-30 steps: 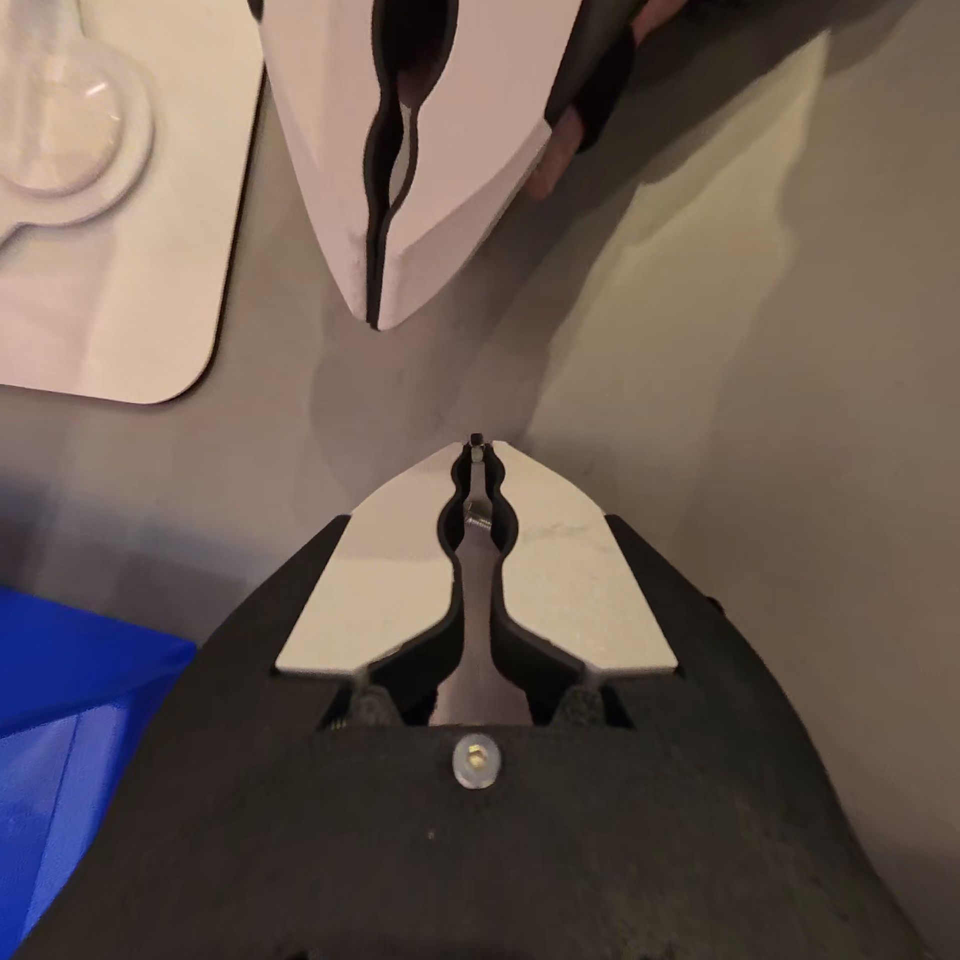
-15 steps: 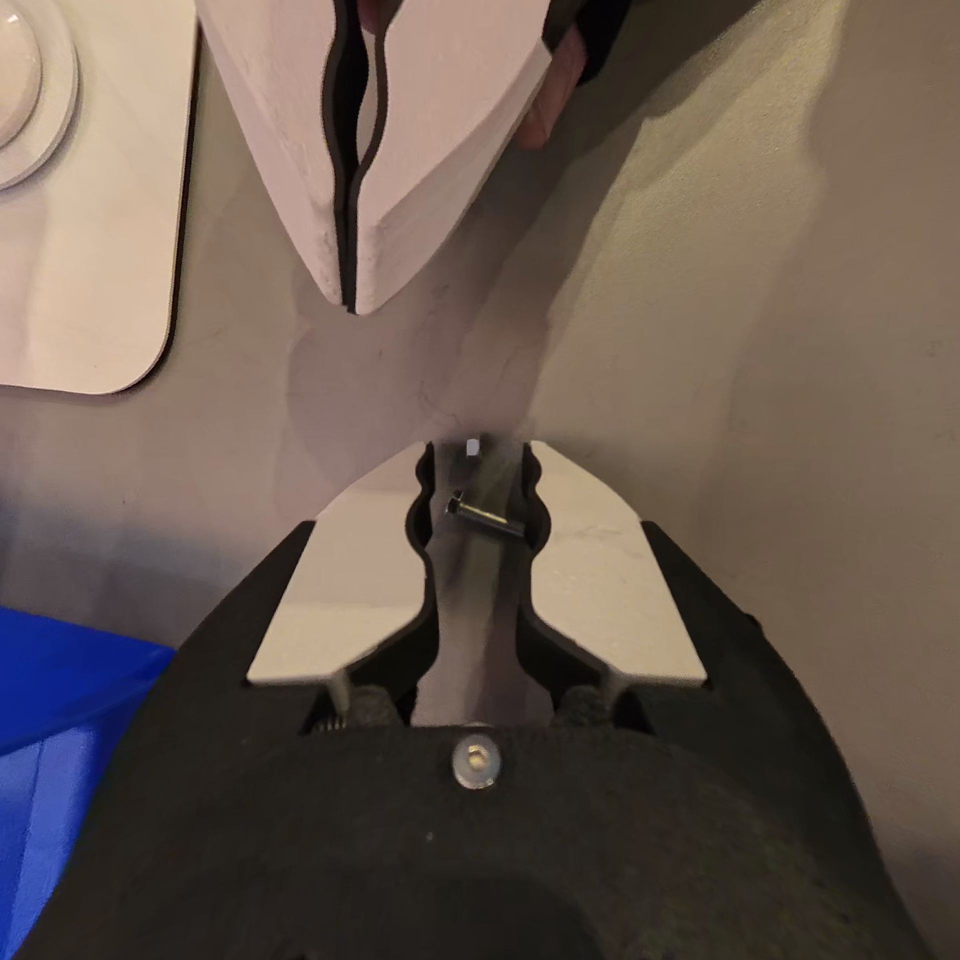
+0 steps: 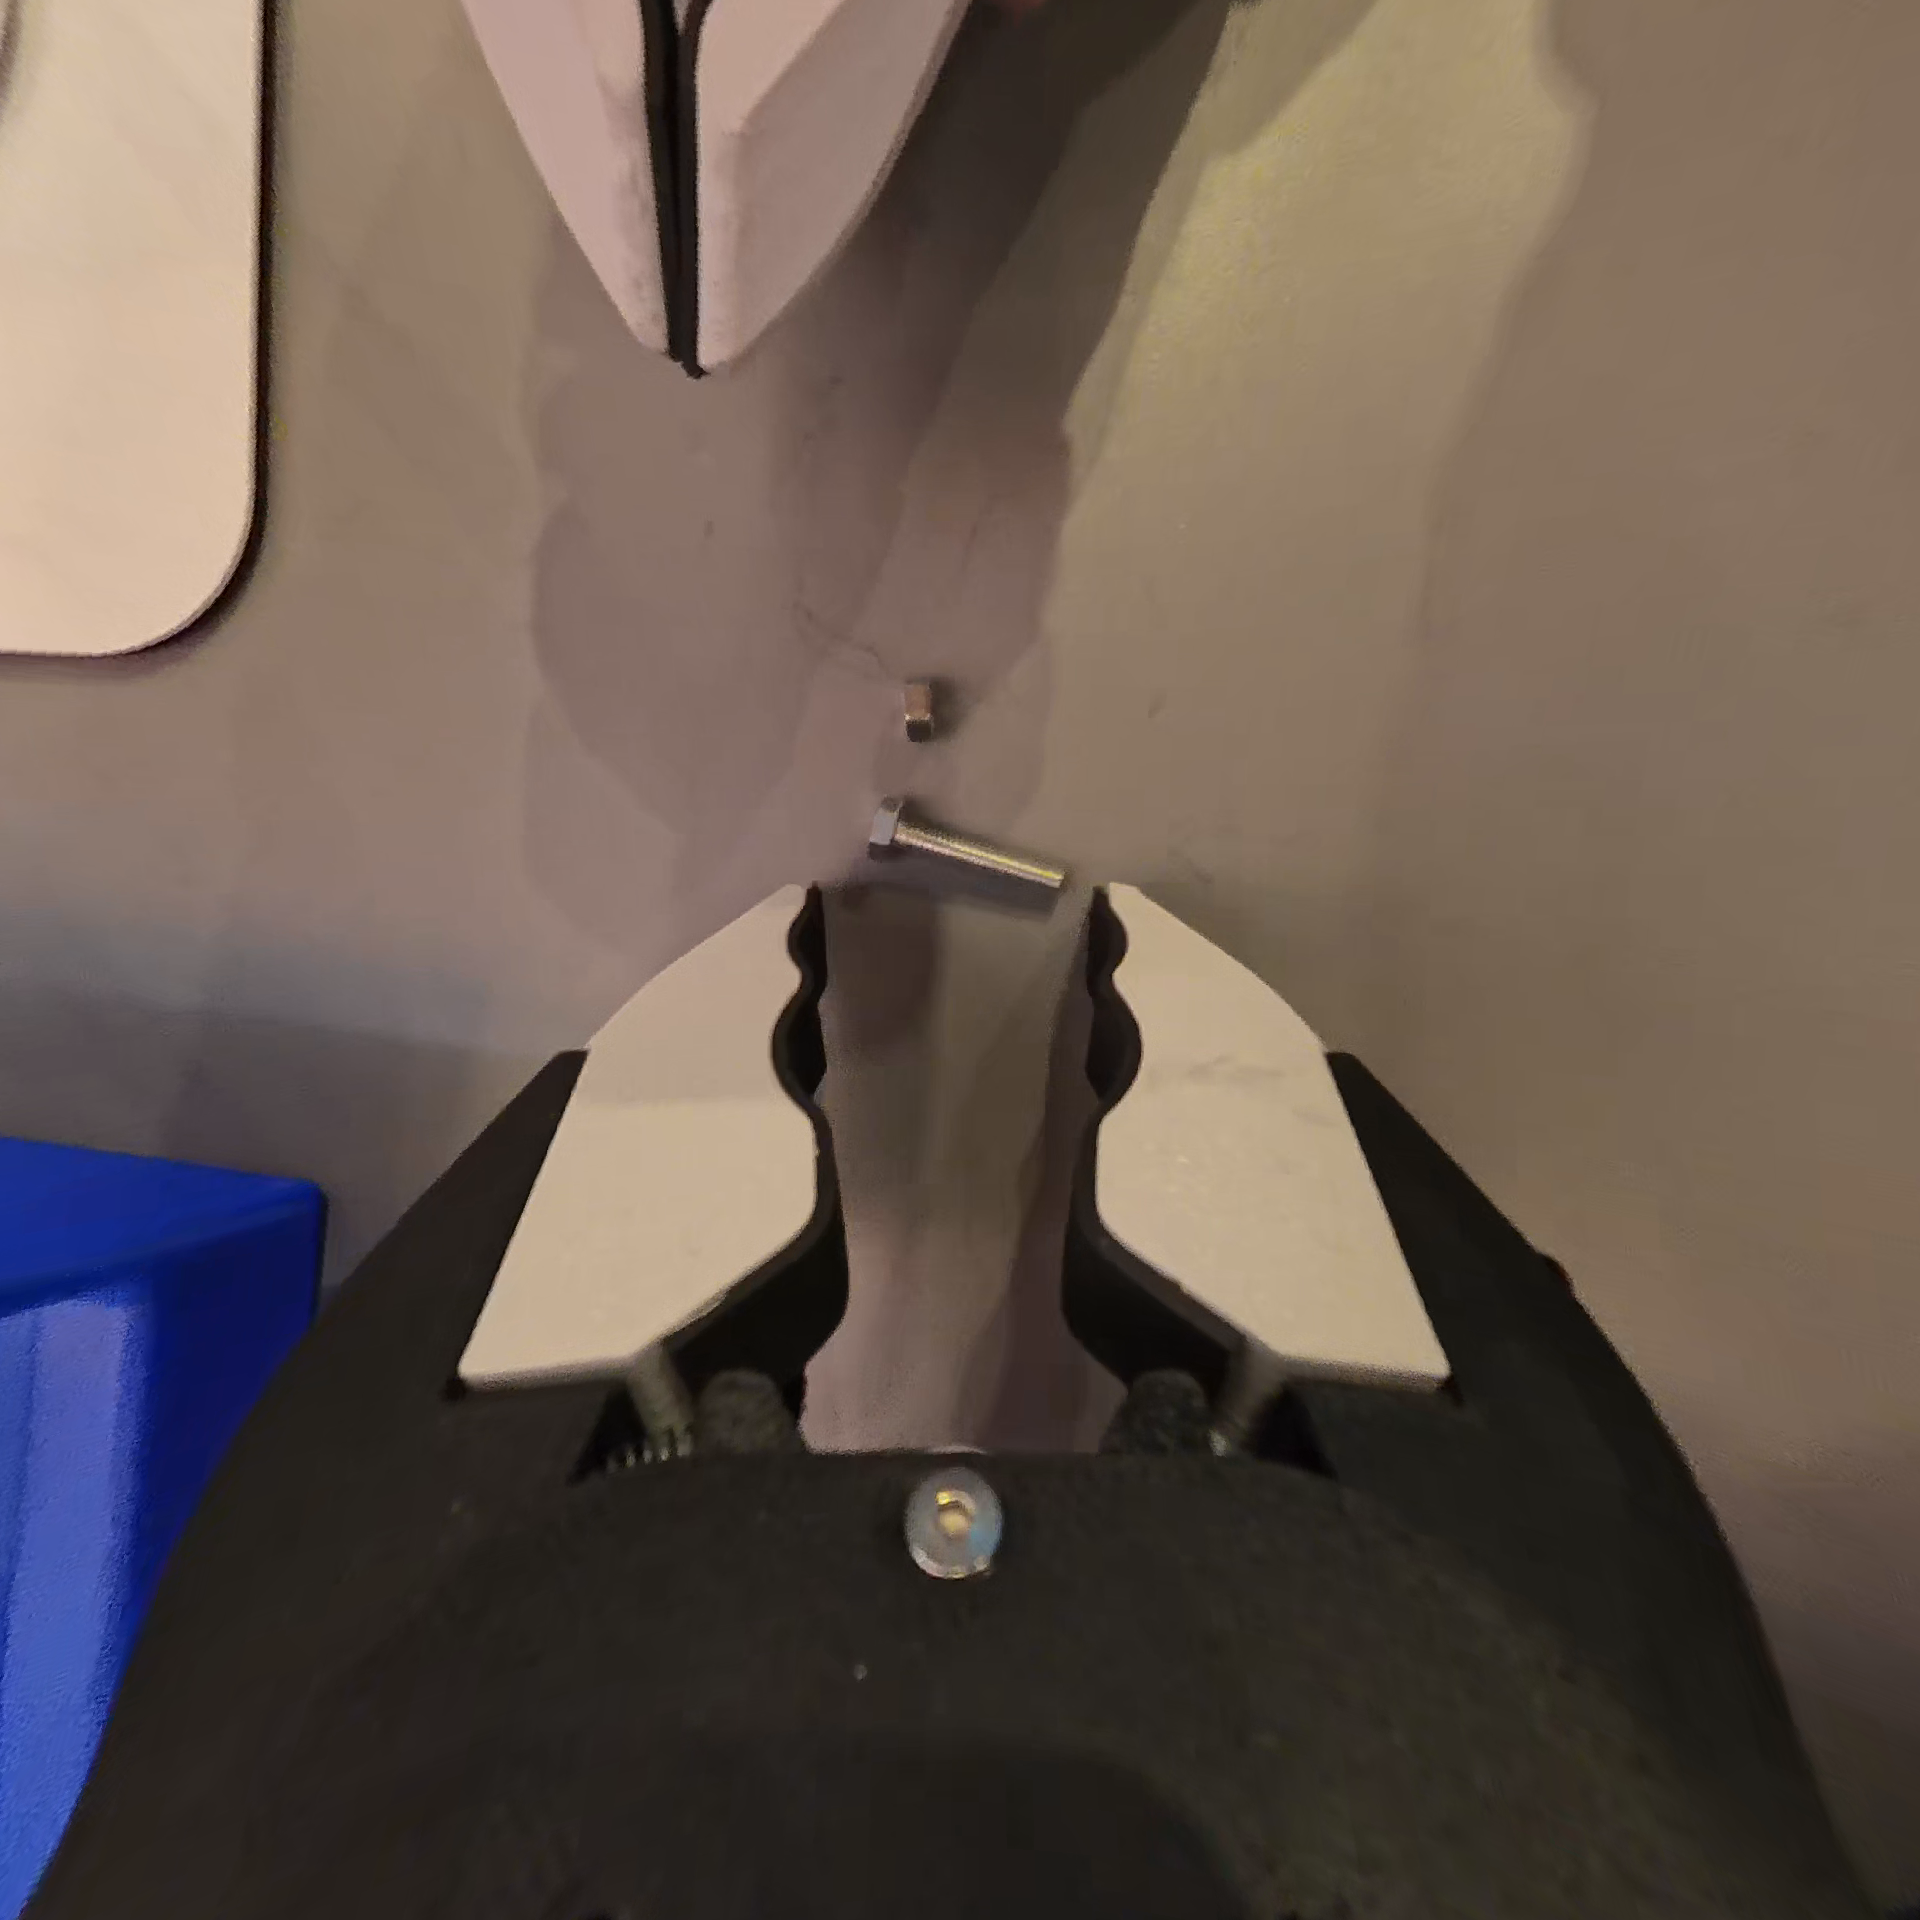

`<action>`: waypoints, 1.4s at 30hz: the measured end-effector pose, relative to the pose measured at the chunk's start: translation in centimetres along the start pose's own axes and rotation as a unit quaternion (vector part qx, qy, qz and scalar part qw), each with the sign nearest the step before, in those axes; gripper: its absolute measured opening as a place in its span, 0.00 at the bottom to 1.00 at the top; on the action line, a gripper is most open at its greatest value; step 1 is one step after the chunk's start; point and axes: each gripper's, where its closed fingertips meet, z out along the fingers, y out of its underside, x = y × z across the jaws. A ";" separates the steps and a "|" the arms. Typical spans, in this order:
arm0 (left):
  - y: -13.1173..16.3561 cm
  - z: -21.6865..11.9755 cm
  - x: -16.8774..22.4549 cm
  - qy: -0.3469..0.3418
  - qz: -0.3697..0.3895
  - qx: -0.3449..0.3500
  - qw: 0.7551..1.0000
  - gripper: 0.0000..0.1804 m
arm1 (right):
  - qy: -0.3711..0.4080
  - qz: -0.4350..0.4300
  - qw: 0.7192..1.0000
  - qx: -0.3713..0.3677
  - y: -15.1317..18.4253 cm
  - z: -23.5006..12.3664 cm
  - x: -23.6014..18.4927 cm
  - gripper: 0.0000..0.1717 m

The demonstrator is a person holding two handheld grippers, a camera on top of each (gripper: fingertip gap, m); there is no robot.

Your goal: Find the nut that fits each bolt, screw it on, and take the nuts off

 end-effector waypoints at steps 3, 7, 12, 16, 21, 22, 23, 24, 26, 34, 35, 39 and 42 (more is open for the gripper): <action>-0.3 0.2 -0.1 0.006 0.002 0.011 1.000 0.27 | -0.001 -0.001 1.000 -0.001 0.0 0.0 0.0 0.00; -0.1 0.1 -0.3 0.008 -0.001 0.016 1.000 0.27 | -0.001 -0.002 1.000 -0.001 0.0 0.0 0.0 0.00; 0.5 -0.3 -1.1 -0.007 -0.010 0.013 1.000 0.27 | -0.002 -0.002 1.000 -0.002 0.0 0.0 -0.1 0.00; 0.3 -0.2 -1.4 -0.012 -0.013 0.018 1.000 0.27 | -0.002 -0.003 1.000 -0.003 0.0 0.0 -0.1 0.00; -1.1 0.6 -1.5 -0.029 -0.002 0.031 0.999 0.29 | -0.003 -0.004 1.000 -0.004 0.1 0.0 -0.1 0.00; -1.2 0.6 -1.4 -0.029 -0.002 0.031 0.999 0.30 | -0.003 -0.004 1.000 -0.004 0.1 0.0 -0.1 0.00; -1.4 0.8 -1.2 -0.023 -0.002 0.034 0.999 0.31 | -0.003 -0.004 1.000 -0.004 0.1 0.0 -0.1 0.00; -1.5 0.9 -1.0 -0.015 -0.004 0.039 0.999 0.31 | -0.003 -0.005 1.000 -0.005 0.1 0.0 -0.1 0.00; -1.5 0.9 -0.9 -0.010 -0.005 0.042 0.999 0.31 | -0.003 -0.005 1.000 -0.005 0.1 0.0 -0.1 0.00; -1.5 0.9 -0.1 0.016 0.006 0.046 0.999 0.18 | -0.004 -0.007 1.000 -0.006 0.1 0.1 -0.2 0.00; -1.5 0.9 -0.1 0.017 0.005 0.045 0.999 0.17 | -0.004 -0.007 1.000 -0.007 0.1 0.1 -0.2 0.00; -1.4 1.0 0.2 0.020 0.001 0.037 0.999 0.13 | -0.004 -0.007 1.000 -0.007 0.1 0.1 -0.2 0.00; -1.2 0.8 0.3 0.016 -0.008 0.019 1.000 0.09 | -0.005 -0.008 1.000 -0.007 0.1 0.1 -0.3 0.00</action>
